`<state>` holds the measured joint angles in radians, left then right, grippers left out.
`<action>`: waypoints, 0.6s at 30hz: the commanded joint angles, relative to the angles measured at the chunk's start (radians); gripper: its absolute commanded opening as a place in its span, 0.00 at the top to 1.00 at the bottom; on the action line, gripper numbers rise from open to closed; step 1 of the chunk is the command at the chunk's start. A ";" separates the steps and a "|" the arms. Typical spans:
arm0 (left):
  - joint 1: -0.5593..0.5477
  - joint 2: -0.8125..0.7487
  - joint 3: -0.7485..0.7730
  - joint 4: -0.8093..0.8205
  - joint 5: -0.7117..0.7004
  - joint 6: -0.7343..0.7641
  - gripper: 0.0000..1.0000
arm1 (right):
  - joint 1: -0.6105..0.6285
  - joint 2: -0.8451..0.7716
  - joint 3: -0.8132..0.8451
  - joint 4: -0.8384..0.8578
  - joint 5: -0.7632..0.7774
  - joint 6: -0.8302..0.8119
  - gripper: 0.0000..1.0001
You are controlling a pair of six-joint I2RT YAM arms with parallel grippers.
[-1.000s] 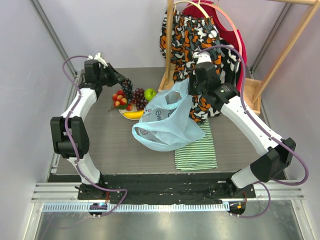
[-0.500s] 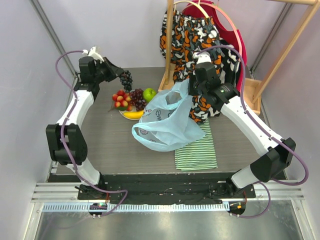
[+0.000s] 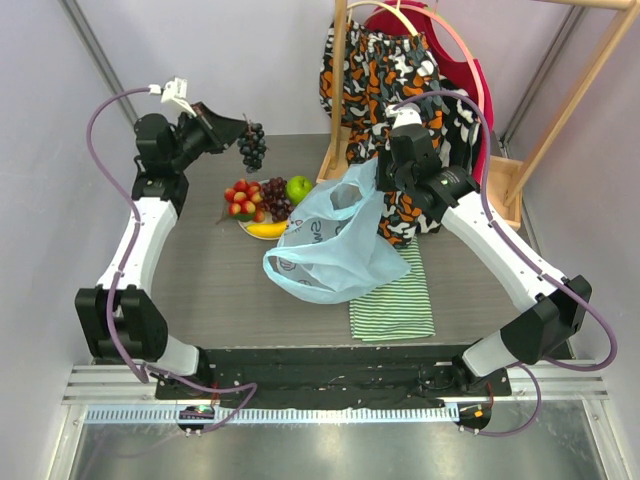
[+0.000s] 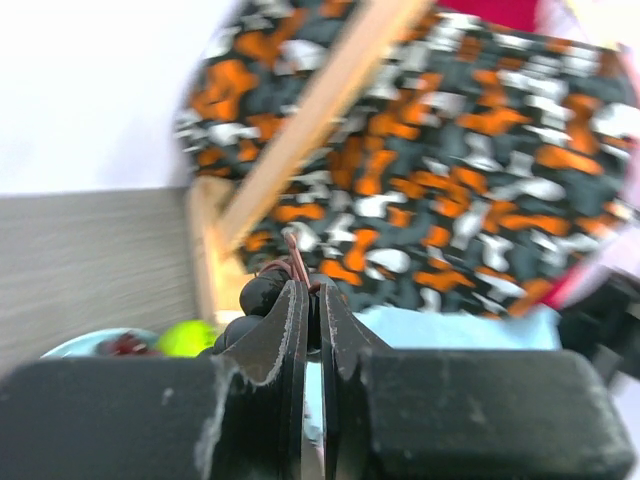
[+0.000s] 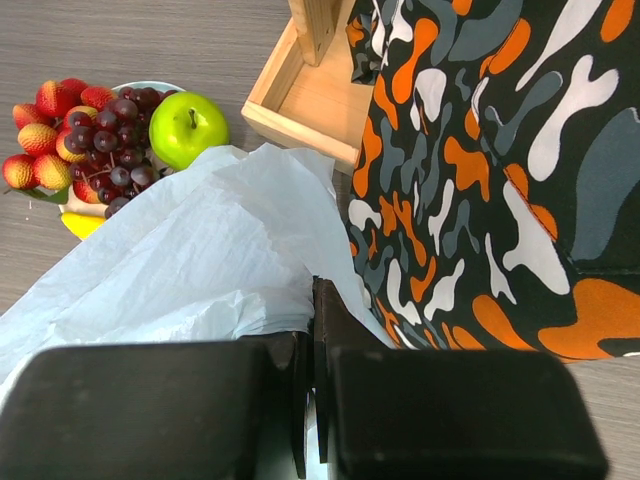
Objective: Place the fruits into the plastic bag
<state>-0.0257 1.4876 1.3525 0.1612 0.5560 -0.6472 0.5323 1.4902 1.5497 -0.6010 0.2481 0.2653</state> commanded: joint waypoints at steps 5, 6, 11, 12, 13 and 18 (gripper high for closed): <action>-0.100 -0.177 -0.065 0.120 0.346 0.011 1.00 | -0.003 -0.038 0.052 0.010 -0.012 -0.001 0.99; -0.109 -0.196 -0.081 0.118 0.354 0.011 1.00 | -0.003 -0.039 0.052 0.009 -0.013 -0.001 0.99; -0.199 -0.321 -0.156 0.014 0.345 0.066 1.00 | -0.003 -0.047 0.055 0.006 -0.021 -0.003 0.99; -0.213 -0.335 -0.162 -0.021 0.334 0.110 1.00 | -0.003 -0.048 0.052 0.007 -0.020 -0.003 0.99; -0.226 -0.346 -0.168 -0.079 0.326 0.128 1.00 | -0.003 -0.051 0.052 0.007 -0.021 -0.003 0.99; -0.269 -0.401 -0.288 -0.103 0.315 0.126 1.00 | -0.003 -0.061 0.043 0.007 -0.024 0.000 0.99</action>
<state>-0.2752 1.1172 1.1431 0.1120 0.8696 -0.5571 0.5323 1.4822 1.5524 -0.6109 0.2306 0.2646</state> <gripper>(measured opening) 0.098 0.031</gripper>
